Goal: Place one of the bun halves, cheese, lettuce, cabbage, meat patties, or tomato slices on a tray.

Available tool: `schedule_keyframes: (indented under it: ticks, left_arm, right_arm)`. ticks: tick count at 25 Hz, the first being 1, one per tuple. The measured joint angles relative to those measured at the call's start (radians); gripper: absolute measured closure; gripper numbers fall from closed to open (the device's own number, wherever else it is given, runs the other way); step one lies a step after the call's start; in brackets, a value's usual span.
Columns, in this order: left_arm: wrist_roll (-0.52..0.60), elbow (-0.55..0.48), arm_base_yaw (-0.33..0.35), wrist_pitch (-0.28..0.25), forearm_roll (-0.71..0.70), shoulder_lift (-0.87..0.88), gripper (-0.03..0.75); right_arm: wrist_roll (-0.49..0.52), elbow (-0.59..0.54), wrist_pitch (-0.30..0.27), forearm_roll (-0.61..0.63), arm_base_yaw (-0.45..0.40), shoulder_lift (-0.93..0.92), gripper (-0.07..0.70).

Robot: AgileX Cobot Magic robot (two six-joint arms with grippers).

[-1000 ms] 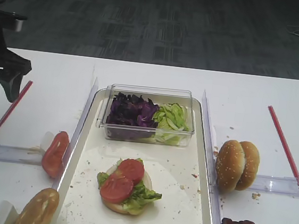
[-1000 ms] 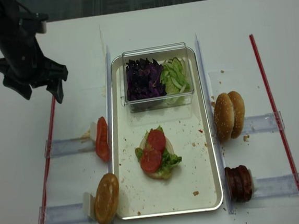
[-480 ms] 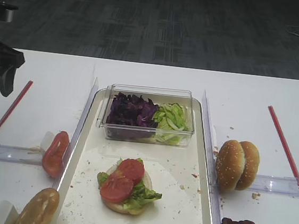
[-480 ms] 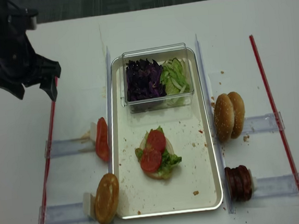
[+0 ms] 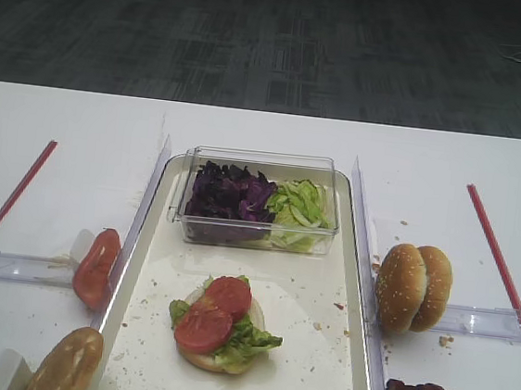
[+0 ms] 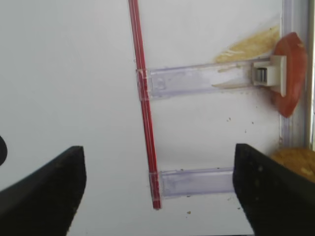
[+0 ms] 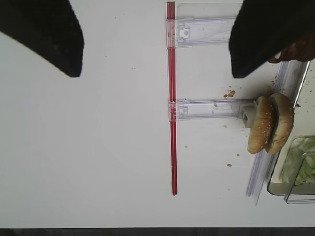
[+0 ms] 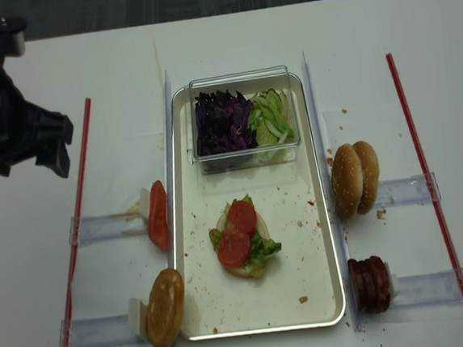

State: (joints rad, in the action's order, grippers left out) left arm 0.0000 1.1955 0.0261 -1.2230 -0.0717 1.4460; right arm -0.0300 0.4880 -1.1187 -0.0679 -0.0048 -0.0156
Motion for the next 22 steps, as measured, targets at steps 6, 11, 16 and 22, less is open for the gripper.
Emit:
schedule_keyframes:
  ticks: [6,11,16,22]
  left_arm:
    - [-0.019,-0.139,0.0,-0.006,0.0,-0.229,0.121]
    - [-0.021,-0.249,0.0,-0.014,0.004,-0.428,0.121]
    - [-0.021,-0.357,0.0,-0.02,0.027,-0.626,0.121]
    - [-0.021,-0.51,0.0,-0.016,0.027,-0.841,0.121]
  right_arm:
    - [0.0,0.0,0.0,0.0,0.0,0.0,0.0]
    - [0.0,0.0,0.0,0.0,0.0,0.0,-0.001]
    - [0.0,0.0,0.0,0.0,0.0,0.0,-0.001]
    - [0.0,0.0,0.0,0.0,0.0,0.0,-0.001]
